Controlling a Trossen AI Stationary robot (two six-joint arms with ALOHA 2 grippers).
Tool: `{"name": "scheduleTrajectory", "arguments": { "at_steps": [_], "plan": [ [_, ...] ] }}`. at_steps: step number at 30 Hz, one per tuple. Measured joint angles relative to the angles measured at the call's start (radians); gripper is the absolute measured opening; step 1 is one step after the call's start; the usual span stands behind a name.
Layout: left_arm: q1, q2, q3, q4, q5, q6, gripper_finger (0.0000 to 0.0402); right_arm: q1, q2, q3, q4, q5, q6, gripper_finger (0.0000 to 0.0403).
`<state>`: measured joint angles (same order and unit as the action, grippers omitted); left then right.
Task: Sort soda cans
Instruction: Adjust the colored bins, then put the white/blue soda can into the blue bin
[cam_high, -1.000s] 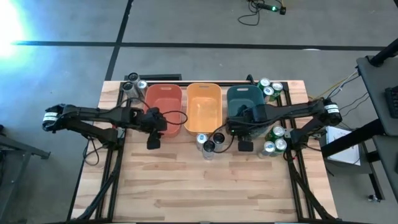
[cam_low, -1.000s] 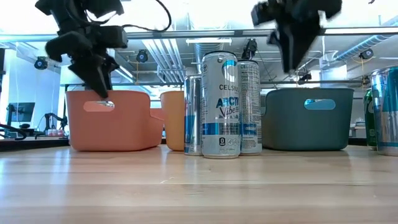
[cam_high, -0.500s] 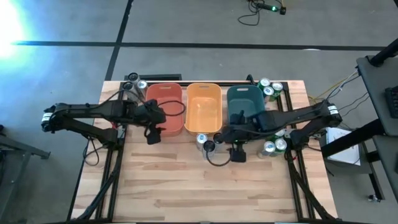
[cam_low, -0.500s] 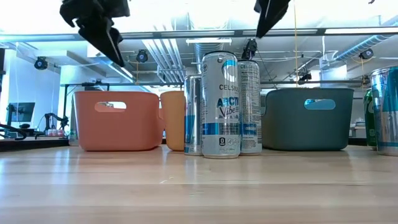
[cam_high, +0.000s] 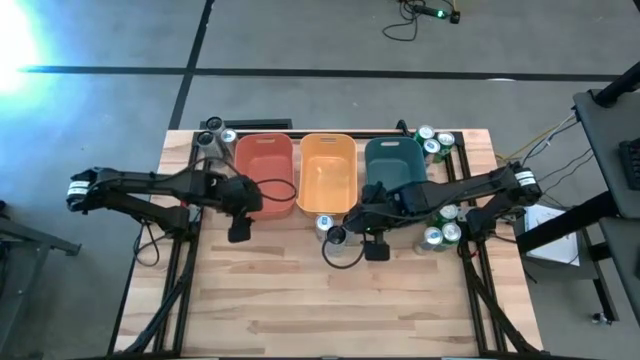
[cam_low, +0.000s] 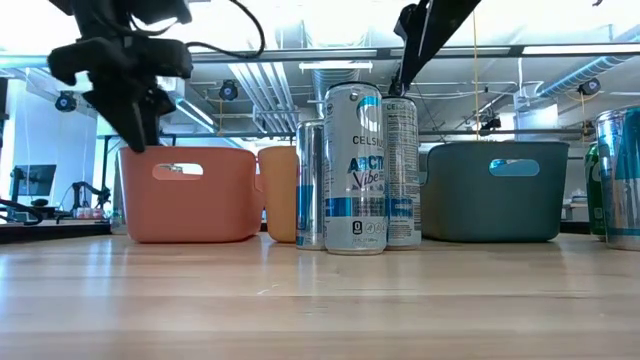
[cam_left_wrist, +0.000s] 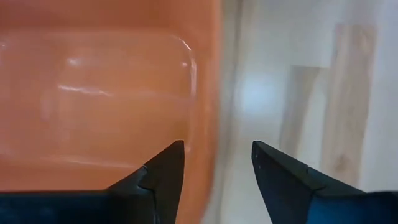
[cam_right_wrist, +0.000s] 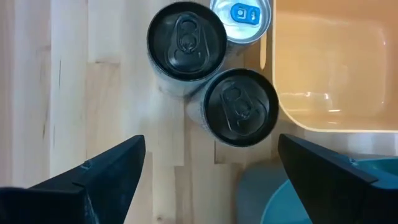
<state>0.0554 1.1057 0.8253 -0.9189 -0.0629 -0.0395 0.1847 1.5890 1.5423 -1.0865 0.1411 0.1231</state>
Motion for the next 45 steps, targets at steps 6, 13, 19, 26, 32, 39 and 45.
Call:
{"name": "scheduleTrajectory", "arguments": {
  "at_steps": [6, 13, 19, 26, 32, 39, 45],
  "plan": [
    [0.001, -0.002, -0.002, -0.059, 0.010, 0.023, 0.0154, -0.004, -0.001, 0.000, -0.001, 0.000, -0.004, 0.0364],
    [0.001, -0.006, -0.002, -0.156, 0.010, 0.034, 0.0154, -0.004, 0.001, -0.001, -0.001, -0.001, -0.004, 0.0364],
    [0.001, -0.027, -0.002, -0.137, 0.013, 0.025, 0.0154, -0.004, 0.001, -0.001, 0.003, -0.001, -0.022, 0.0364],
    [0.001, -0.038, 0.033, -0.113, 0.021, 0.015, 0.0154, -0.022, 0.002, -0.017, 0.062, -0.001, -0.064, 0.0364],
    [0.001, -0.051, 0.137, -0.119, 0.020, 0.029, 0.0163, -0.075, 0.034, -0.057, 0.093, -0.018, -0.067, 0.0364],
    [0.001, -0.058, 0.277, -0.128, -0.006, -0.006, 0.0185, -0.086, 0.085, -0.066, 0.124, -0.073, -0.082, 0.0364],
    [0.001, -0.058, 0.372, -0.144, -0.007, -0.026, 0.0186, -0.087, 0.088, -0.070, 0.132, -0.069, -0.081, 0.0357]
  ]
}}
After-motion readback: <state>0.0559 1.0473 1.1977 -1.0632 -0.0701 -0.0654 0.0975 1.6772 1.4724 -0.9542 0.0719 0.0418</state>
